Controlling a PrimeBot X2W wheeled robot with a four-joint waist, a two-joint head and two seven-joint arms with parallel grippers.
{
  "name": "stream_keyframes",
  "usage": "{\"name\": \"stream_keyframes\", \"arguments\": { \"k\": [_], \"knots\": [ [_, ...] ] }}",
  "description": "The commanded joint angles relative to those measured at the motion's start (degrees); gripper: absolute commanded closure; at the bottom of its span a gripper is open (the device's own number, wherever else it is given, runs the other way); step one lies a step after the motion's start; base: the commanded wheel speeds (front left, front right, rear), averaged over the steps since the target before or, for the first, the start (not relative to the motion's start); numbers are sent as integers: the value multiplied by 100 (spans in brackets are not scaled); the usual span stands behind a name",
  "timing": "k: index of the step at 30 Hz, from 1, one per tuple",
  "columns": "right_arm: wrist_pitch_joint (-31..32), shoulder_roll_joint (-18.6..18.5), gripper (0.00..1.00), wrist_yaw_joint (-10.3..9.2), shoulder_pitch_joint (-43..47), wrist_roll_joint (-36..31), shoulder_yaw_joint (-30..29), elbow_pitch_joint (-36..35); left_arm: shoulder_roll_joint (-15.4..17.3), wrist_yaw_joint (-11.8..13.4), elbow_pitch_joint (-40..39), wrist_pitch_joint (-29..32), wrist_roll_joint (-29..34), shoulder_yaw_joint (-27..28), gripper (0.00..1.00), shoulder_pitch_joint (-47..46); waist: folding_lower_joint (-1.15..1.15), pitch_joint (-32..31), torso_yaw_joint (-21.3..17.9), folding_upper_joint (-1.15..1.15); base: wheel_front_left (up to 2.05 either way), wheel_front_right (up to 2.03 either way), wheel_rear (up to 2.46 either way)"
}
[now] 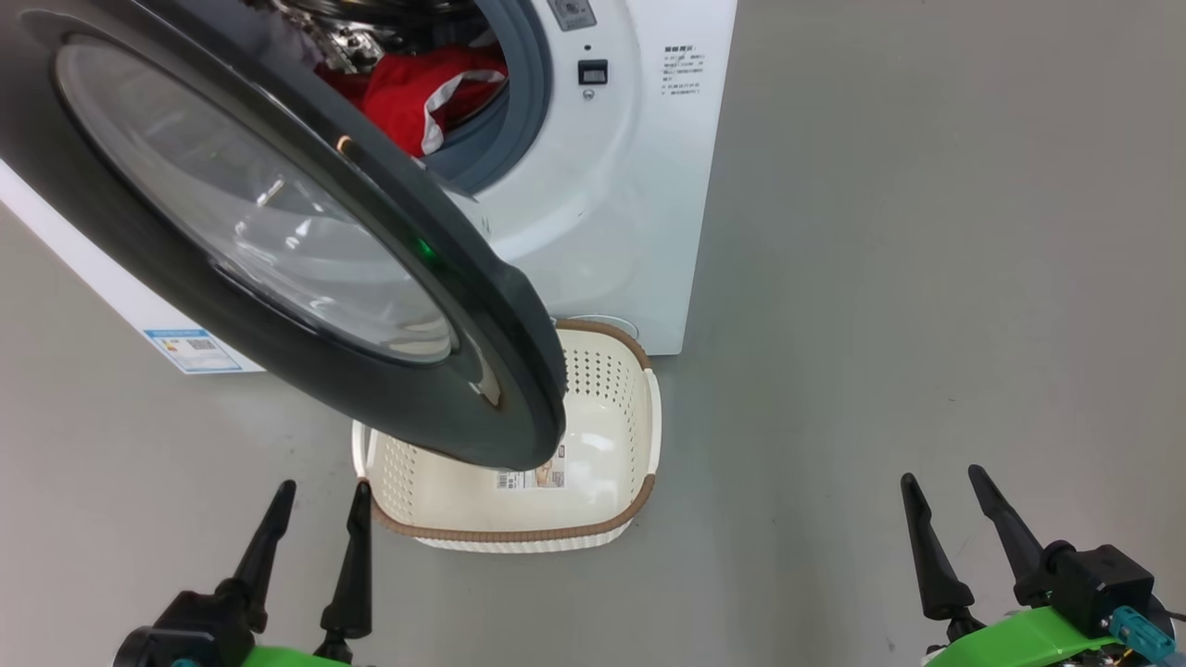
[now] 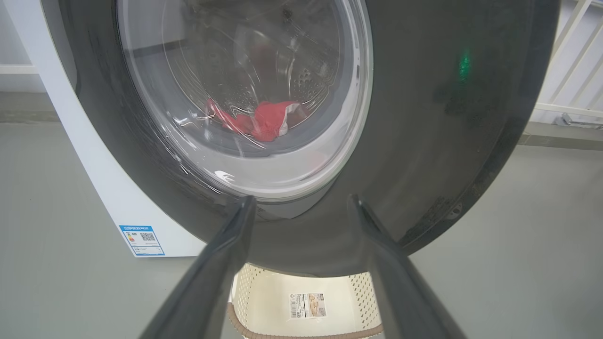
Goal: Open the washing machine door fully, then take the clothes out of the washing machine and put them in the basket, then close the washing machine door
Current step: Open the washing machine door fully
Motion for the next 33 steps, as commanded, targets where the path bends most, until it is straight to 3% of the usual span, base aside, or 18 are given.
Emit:
{"name": "stream_keyframes", "arguments": {
  "k": [1, 12, 13, 14, 15, 28, 31, 33],
  "knots": [
    [-37, -22, 0, 42, -39, -61, 111, -109, 81, -32, -134, -52, 63, 206, 0, 15, 0, -3, -6, 0, 0, 0, 0],
    [-37, -1, 0, 42, -126, 169, 224, -100, 81, -32, -127, -52, 53, 198, 0, -19, 0, 22, -5, 0, 0, 0, 0],
    [-37, 4, 35, 42, -166, 368, 215, -116, 81, -32, -125, -52, 51, 194, 0, -25, 0, 28, -2, 0, 0, 0, 0],
    [-37, 8, 62, 42, -220, 580, 216, -149, 81, -32, -122, -52, 48, 189, 0, -33, 0, 36, 5, 0, 0, 0, 0],
    [-37, 11, 100, 42, -277, 824, 260, -177, 81, -32, -119, -52, 44, 182, 0, -43, 0, 43, 14, 0, 0, 0, 0],
    [-34, -52, 100, 42, -1700, 5379, 1325, -623, 81, -32, -102, -52, 17, 103, 0, -135, 0, 152, 184, 0, 0, 0, 0],
    [364, -208, 100, 42, -2111, 6445, 1676, -587, 81, -32, -107, -52, 3, 73, 0, -173, 0, 222, 253, 0, 0, 0, 0],
    [978, -215, 100, 42, -2360, 7194, 1788, -490, 81, -32, -110, -52, -10, 58, 0, -201, 0, 270, 285, 0, 0, 0, 0]
  ]
}}
